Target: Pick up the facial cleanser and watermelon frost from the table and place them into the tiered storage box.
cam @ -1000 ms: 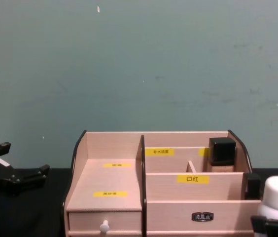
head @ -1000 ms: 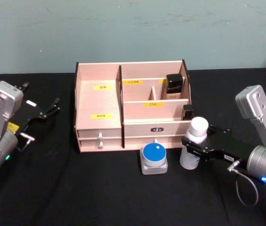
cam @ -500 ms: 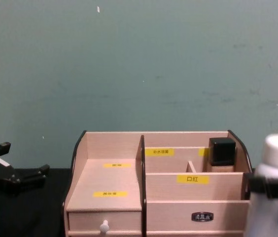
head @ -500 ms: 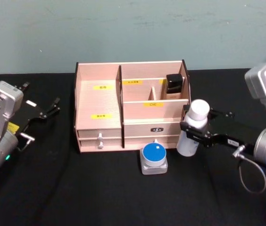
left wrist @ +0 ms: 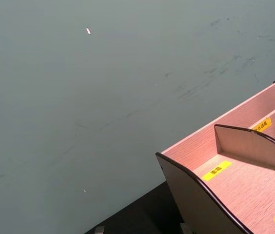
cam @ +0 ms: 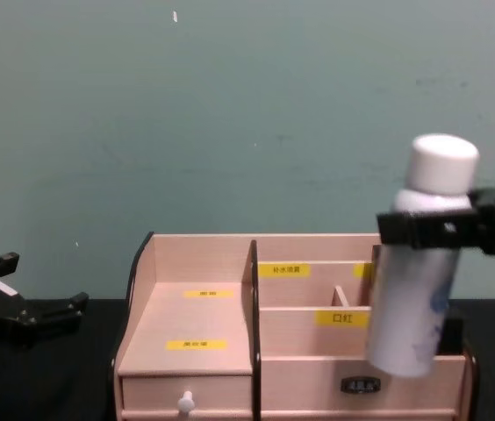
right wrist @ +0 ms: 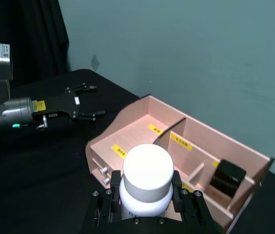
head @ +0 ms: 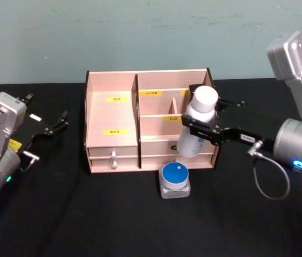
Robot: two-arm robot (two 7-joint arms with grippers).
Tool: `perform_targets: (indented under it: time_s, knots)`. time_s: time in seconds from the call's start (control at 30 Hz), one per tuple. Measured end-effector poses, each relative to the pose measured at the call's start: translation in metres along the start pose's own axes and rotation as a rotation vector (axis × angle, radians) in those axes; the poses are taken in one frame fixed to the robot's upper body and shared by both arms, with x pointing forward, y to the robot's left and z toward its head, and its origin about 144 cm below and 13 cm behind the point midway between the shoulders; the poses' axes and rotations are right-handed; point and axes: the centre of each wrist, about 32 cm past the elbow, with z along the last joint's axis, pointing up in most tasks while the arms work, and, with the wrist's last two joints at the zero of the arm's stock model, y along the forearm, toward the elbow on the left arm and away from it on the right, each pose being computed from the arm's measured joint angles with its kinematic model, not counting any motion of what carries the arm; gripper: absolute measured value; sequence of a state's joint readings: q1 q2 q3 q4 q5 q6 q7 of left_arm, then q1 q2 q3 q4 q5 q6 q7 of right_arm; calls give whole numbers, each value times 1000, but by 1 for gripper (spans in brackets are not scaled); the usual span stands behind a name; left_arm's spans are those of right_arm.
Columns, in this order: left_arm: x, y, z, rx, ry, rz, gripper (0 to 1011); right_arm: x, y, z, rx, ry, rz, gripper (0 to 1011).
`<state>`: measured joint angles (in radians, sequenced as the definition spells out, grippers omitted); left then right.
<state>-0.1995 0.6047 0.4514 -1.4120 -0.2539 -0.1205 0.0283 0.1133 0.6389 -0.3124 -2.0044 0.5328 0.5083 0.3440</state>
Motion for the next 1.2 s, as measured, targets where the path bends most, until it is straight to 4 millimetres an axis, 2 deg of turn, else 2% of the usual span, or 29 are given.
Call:
perform_targets:
  time_s: [0.3,0.73,1.2]
  knots:
    - [0,0,0,0,0,0,1001,3,30,12,25,-40,5,593]
    - [0,0,0,0,0,0,1001,26,72,22,29,-39,-46,594]
    - [0,0,0,0,0,0,1001,44,108,22,12,-23,-58,594]
